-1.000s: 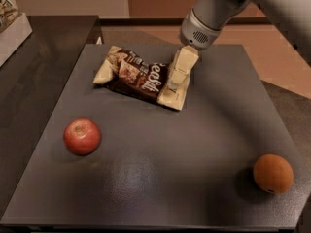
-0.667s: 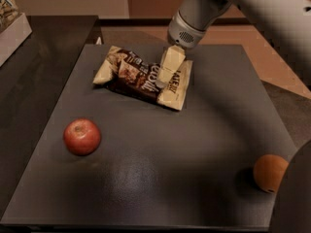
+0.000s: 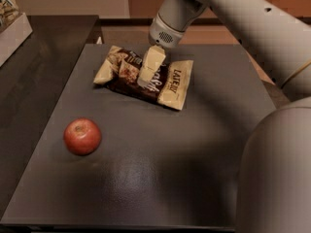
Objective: Pick brown chip bag
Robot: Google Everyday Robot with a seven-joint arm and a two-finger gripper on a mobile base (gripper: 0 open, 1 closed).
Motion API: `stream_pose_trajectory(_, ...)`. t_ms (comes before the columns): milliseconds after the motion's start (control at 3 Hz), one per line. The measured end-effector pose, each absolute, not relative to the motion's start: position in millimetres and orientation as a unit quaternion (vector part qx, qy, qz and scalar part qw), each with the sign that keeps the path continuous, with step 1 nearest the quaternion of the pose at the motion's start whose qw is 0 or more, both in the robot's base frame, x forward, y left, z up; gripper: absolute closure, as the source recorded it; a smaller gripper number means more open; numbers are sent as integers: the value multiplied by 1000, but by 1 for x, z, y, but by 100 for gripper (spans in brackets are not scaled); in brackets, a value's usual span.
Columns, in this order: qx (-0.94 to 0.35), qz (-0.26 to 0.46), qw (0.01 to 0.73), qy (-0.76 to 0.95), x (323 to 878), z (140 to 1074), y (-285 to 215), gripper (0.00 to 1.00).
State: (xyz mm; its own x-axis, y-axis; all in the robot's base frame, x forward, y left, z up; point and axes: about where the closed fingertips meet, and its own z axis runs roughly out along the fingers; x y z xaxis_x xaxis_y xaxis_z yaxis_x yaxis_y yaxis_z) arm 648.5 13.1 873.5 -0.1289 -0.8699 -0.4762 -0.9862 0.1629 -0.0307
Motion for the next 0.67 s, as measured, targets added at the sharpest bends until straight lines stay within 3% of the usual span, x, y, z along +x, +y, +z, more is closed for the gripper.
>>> stream_pose_trajectory(667,-637,152,179,734,645,854,48,0)
